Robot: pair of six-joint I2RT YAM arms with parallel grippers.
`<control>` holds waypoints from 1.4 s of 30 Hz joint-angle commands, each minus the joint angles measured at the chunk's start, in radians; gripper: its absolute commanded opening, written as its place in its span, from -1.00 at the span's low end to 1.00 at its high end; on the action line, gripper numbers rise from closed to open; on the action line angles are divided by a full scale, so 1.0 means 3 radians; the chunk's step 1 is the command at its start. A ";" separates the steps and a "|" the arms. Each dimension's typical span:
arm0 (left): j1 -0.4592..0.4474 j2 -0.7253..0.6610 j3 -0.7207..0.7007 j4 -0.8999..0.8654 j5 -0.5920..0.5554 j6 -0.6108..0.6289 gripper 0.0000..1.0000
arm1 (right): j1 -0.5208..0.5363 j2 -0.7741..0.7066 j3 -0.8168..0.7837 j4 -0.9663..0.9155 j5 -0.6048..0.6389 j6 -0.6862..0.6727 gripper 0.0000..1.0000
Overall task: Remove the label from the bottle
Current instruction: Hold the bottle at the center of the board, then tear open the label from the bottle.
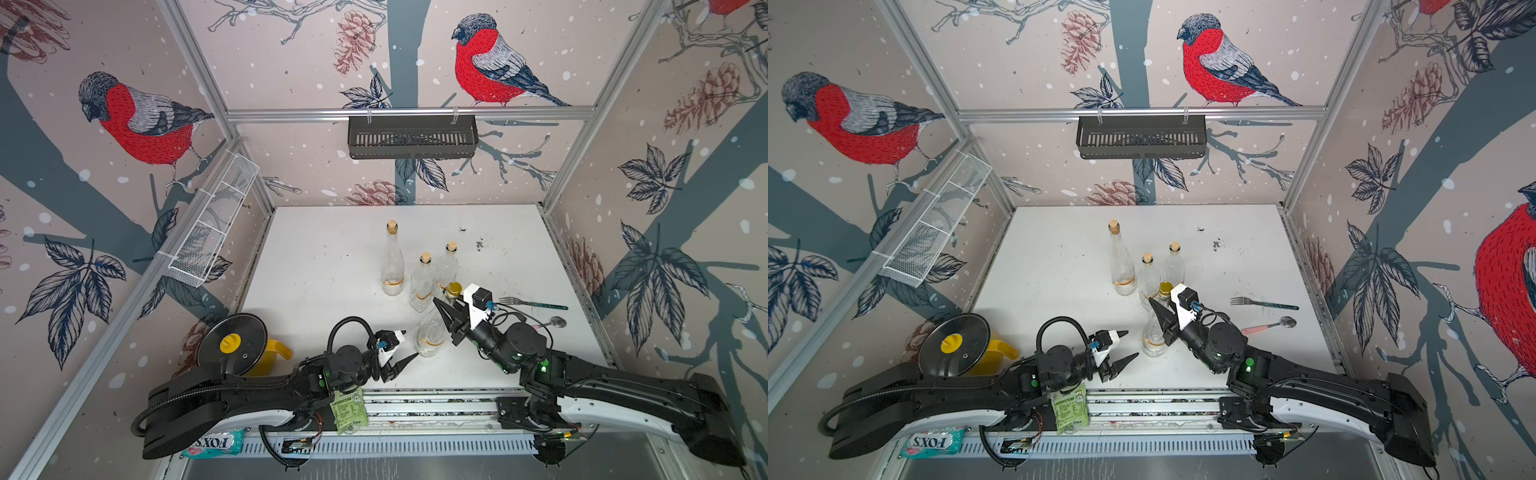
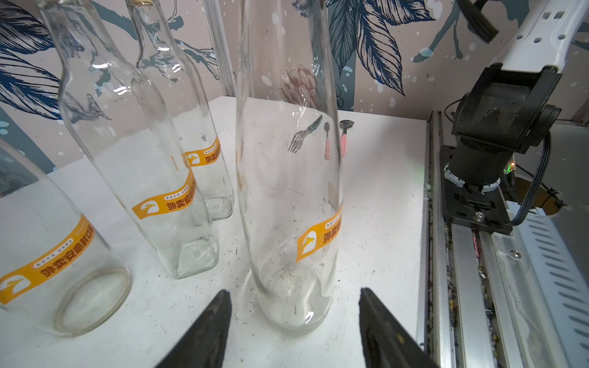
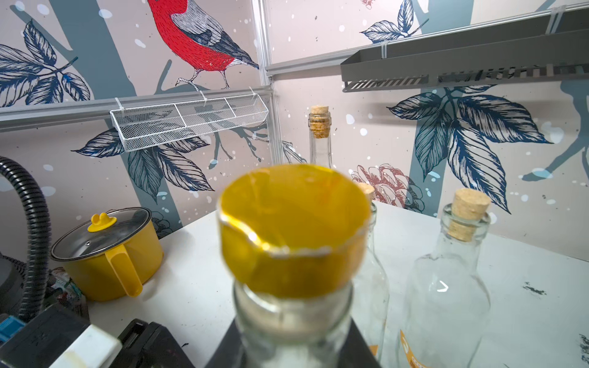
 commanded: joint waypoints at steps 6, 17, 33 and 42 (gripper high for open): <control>0.0001 0.0189 0.0134 0.0148 0.0089 0.0182 0.27 | 0.0142 0.0045 0.0016 0.0214 0.0167 -0.0135 -0.93; 0.0057 0.0339 0.0198 0.0186 0.0159 0.0238 -0.02 | 0.0249 0.0173 0.0059 0.0282 0.0204 -0.0229 -0.94; 0.0132 0.0480 0.0281 0.0157 0.0374 0.0237 -0.27 | 0.0268 0.0238 0.0074 0.0334 0.0229 -0.0240 -0.94; 0.0165 0.0511 0.0336 0.0054 0.0457 0.0219 -0.47 | 0.0280 0.0276 0.0075 0.0377 0.0245 -0.0240 -0.94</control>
